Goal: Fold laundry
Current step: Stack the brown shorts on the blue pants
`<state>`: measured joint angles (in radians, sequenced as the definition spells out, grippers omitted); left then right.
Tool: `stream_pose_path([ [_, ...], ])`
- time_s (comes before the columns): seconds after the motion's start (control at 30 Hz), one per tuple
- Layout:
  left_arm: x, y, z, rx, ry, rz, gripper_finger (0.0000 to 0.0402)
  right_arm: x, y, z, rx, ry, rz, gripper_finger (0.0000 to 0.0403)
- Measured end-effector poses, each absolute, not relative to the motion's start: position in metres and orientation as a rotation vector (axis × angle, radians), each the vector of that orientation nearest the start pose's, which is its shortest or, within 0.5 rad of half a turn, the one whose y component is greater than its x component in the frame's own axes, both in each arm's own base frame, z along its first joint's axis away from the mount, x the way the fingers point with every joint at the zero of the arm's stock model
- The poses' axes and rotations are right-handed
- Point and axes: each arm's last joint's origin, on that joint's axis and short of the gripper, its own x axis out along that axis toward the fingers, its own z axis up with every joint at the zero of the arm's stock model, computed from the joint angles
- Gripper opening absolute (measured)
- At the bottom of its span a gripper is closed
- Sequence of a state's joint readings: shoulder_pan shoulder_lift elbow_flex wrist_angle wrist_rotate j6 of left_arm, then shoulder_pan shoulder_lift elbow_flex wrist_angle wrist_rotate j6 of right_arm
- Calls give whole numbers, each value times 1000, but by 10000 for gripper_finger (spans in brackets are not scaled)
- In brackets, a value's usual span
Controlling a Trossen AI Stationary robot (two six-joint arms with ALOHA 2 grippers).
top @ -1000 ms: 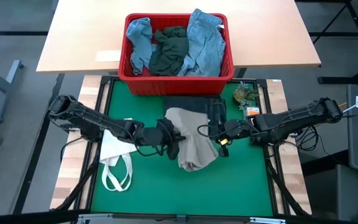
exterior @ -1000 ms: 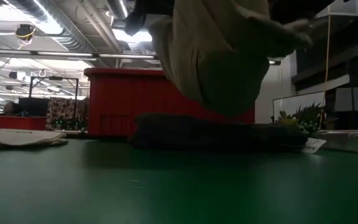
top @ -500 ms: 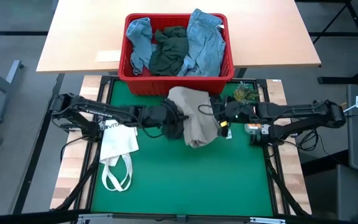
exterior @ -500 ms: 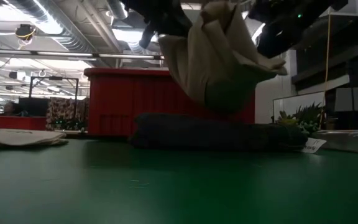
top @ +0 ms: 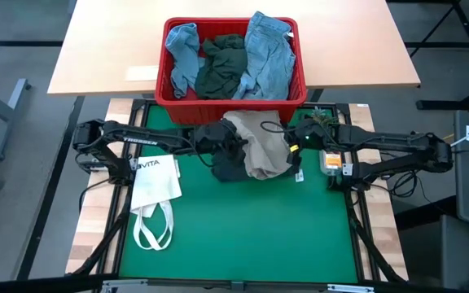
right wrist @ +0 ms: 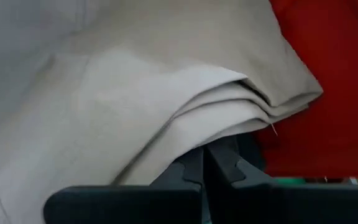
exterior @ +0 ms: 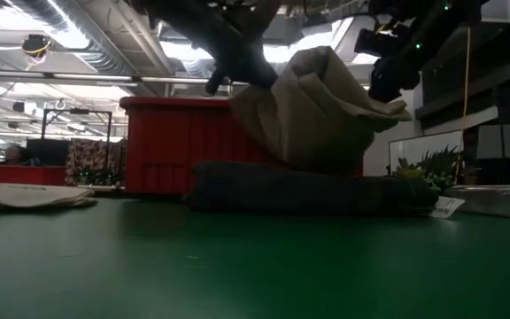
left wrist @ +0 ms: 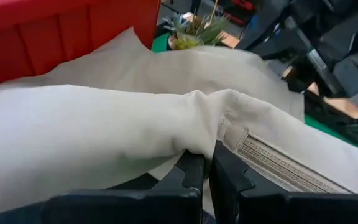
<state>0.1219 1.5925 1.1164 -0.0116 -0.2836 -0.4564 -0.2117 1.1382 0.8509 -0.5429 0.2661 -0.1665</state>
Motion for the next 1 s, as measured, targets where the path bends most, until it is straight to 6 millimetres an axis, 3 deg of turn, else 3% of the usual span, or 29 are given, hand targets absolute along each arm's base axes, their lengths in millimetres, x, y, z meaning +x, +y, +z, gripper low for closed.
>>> stream_pose_path([
  [0.6, 344, 54, 235, -257, 657, 562, 8, 235, -60, 223, -210, 1109, -399, 0],
  [1.0, 341, 54, 231, -250, 714, 569, 15, 236, -59, 220, -190, 1122, -366, 19],
])
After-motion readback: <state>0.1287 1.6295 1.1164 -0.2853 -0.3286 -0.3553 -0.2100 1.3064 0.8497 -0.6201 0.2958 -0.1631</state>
